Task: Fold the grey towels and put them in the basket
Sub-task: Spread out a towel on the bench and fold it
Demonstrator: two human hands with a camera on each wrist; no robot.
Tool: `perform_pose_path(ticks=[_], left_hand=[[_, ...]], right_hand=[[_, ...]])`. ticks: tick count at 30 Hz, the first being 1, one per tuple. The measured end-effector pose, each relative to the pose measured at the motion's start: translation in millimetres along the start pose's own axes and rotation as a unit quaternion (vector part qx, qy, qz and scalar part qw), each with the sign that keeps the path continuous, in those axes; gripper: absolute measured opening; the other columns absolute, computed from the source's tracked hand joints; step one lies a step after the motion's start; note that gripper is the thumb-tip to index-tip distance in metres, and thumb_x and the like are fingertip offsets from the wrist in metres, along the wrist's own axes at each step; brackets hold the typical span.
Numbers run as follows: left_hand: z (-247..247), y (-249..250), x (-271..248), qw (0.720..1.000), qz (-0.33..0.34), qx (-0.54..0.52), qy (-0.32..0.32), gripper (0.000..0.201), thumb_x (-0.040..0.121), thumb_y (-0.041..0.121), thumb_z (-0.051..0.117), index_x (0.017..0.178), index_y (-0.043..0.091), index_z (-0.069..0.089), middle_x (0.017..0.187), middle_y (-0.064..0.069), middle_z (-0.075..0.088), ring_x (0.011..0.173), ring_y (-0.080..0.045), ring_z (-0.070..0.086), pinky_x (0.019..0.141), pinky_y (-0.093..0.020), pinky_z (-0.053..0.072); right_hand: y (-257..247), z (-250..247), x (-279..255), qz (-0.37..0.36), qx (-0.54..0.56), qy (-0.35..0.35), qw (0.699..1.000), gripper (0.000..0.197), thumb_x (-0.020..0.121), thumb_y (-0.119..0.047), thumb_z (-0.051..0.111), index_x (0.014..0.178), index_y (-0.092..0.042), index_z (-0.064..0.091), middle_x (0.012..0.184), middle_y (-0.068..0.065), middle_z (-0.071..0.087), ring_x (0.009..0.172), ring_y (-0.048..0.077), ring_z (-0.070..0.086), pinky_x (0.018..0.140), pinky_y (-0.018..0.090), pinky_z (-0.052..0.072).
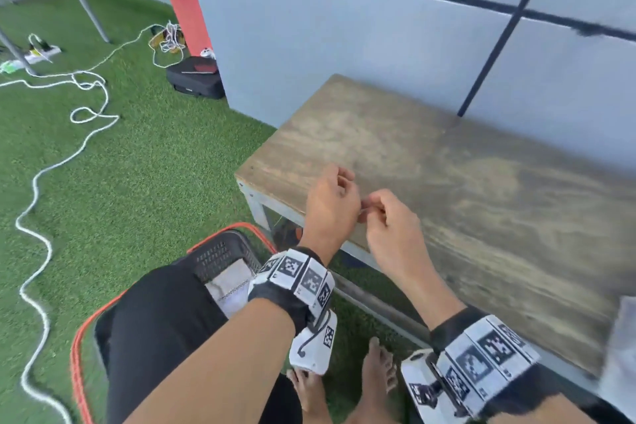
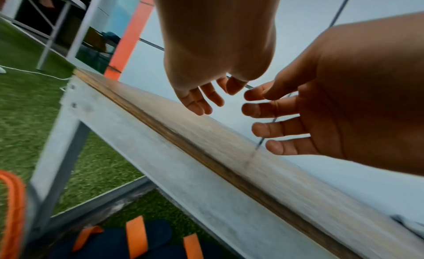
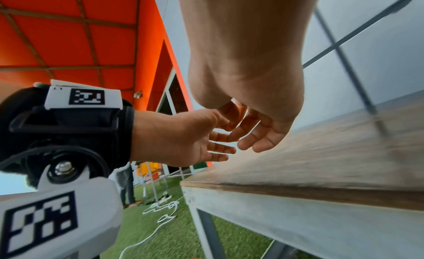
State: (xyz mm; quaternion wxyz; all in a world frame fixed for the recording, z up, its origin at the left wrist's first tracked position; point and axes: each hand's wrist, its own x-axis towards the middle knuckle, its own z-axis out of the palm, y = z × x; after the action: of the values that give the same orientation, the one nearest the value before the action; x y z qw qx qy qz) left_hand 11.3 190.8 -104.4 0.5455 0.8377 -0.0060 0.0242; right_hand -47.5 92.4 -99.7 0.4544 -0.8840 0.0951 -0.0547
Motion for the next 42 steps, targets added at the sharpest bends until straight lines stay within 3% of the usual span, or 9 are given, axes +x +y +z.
perform_pose_path(ticks=[4,17,19,21,23,29,35,38,42], left_hand=[[35,22,-14,0.995,0.032,-0.011,-0.094,0.011,0.095,0.011,0.051,0.098,0.019,0.057,0.084,0.007,0.059,0.072,-0.007,0.055,0.070,-0.030,0.050],[140,85,-70,0.926,0.135,0.036,-0.351,0.013,0.099,0.019,0.052,0.098,0.022,0.065,0.095,0.006,0.064,0.084,-0.013,0.062,0.071,-0.028,0.052],[152,92,-84,0.907,0.142,0.047,-0.393,0.015,0.100,0.020,0.050,0.101,0.022,0.065,0.096,0.007,0.063,0.084,-0.015,0.064,0.071,-0.030,0.053],[162,97,-97,0.888,0.149,0.055,-0.431,0.016,0.101,0.021,0.049,0.105,0.023,0.065,0.099,0.008,0.062,0.084,-0.011,0.062,0.066,-0.024,0.050],[171,99,-109,0.868,0.151,0.064,-0.468,0.018,0.101,0.022,0.048,0.111,0.022,0.064,0.106,0.007,0.062,0.086,-0.007,0.060,0.064,-0.021,0.046],[187,106,-131,0.823,0.182,0.108,-0.528,0.031,0.100,0.020,0.051,0.130,0.018,0.059,0.136,-0.002,0.059,0.120,-0.017,0.056,0.087,-0.024,0.038],[199,105,-141,0.779,0.235,0.202,-0.545,0.036,0.096,0.023,0.057,0.131,0.014,0.060,0.133,-0.010,0.059,0.125,-0.028,0.051,0.104,-0.038,0.042],[204,96,-143,0.771,0.230,0.243,-0.542,0.049,0.093,0.031,0.060,0.140,0.020,0.049,0.142,-0.009,0.047,0.134,-0.028,0.036,0.110,-0.045,0.036],[207,90,-146,0.794,0.189,0.206,-0.539,0.068,0.083,0.046,0.064,0.143,0.020,0.044,0.143,-0.002,0.048,0.135,-0.026,0.041,0.108,-0.048,0.041]], right_hand=[[23,-41,-13,0.047,0.010,0.059,0.997,0.021,0.102,-0.011,0.044,0.101,-0.025,0.060,0.086,-0.001,0.070,0.059,0.016,0.058,0.060,0.039,0.050],[100,-161,-78,0.172,-0.040,0.251,0.952,0.012,0.098,-0.015,0.053,0.106,-0.018,0.062,0.097,-0.004,0.065,0.082,0.001,0.057,0.065,0.011,0.039],[115,-177,-94,0.180,-0.097,0.308,0.929,0.012,0.093,-0.016,0.058,0.104,-0.017,0.063,0.101,0.003,0.065,0.091,0.015,0.059,0.079,0.022,0.046],[130,-191,-109,0.202,-0.192,0.374,0.885,0.017,0.089,-0.019,0.062,0.104,-0.013,0.064,0.107,0.011,0.064,0.105,0.031,0.054,0.097,0.041,0.039],[141,-207,-124,0.256,-0.228,0.409,0.846,0.025,0.087,-0.023,0.063,0.109,-0.010,0.062,0.116,0.018,0.060,0.112,0.039,0.046,0.102,0.048,0.035],[163,-239,-147,0.443,-0.220,0.270,0.826,0.065,0.081,-0.042,0.059,0.134,-0.009,0.040,0.141,0.022,0.036,0.132,0.040,0.028,0.108,0.052,0.032],[172,-242,-156,0.425,-0.273,0.206,0.838,0.036,0.096,-0.025,0.047,0.126,-0.006,0.050,0.135,0.020,0.043,0.129,0.042,0.036,0.101,0.051,0.039],[169,-247,-157,0.385,-0.258,0.245,0.851,0.027,0.098,-0.028,0.040,0.113,-0.010,0.055,0.120,0.018,0.058,0.115,0.040,0.050,0.094,0.050,0.046],[149,-251,-154,0.294,-0.184,0.336,0.876,0.019,0.103,-0.027,0.035,0.096,-0.015,0.047,0.086,0.006,0.058,0.082,0.031,0.055,0.070,0.040,0.043]])
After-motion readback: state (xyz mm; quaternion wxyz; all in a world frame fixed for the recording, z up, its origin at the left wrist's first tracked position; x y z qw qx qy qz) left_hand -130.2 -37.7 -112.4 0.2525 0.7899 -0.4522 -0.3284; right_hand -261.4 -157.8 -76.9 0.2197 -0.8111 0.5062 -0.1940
